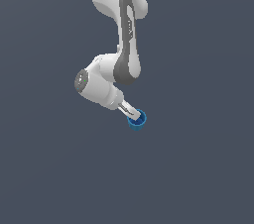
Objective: Pick up the object and move it to a goal position.
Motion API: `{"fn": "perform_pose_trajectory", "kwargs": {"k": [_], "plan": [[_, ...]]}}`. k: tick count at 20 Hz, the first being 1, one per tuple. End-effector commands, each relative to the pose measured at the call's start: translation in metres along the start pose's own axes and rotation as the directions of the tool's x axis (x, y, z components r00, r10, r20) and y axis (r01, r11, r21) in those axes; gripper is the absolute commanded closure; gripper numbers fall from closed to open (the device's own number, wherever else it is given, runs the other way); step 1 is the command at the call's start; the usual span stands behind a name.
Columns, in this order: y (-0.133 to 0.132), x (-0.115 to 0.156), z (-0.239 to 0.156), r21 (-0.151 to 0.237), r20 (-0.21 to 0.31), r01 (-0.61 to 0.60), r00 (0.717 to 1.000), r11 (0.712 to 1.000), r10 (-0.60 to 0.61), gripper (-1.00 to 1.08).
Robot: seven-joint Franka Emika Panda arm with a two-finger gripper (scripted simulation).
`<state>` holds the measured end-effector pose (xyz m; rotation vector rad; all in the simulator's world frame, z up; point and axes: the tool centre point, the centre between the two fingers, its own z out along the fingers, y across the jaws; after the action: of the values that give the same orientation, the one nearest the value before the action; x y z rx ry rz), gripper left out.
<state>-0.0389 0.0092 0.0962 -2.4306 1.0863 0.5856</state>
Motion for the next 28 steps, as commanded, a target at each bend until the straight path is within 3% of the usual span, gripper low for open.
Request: {"fn": "perform_pose_trajectory", "kwargs": {"k": [1,6,12,28], "plan": [[-0.001,0.000,0.003,0.044,0.052,-0.082,0.995,0.996,0.079,-0.20],[-0.003,0.001,0.006,0.098,0.137,-0.201,0.973,0.975,0.187,-0.20],[-0.006,0.001,0.007,0.128,0.198,-0.279,0.947,0.952,0.251,-0.20],[-0.011,-0.004,0.035,0.132,0.209,-0.294,0.942,0.947,0.264,-0.20]]}}
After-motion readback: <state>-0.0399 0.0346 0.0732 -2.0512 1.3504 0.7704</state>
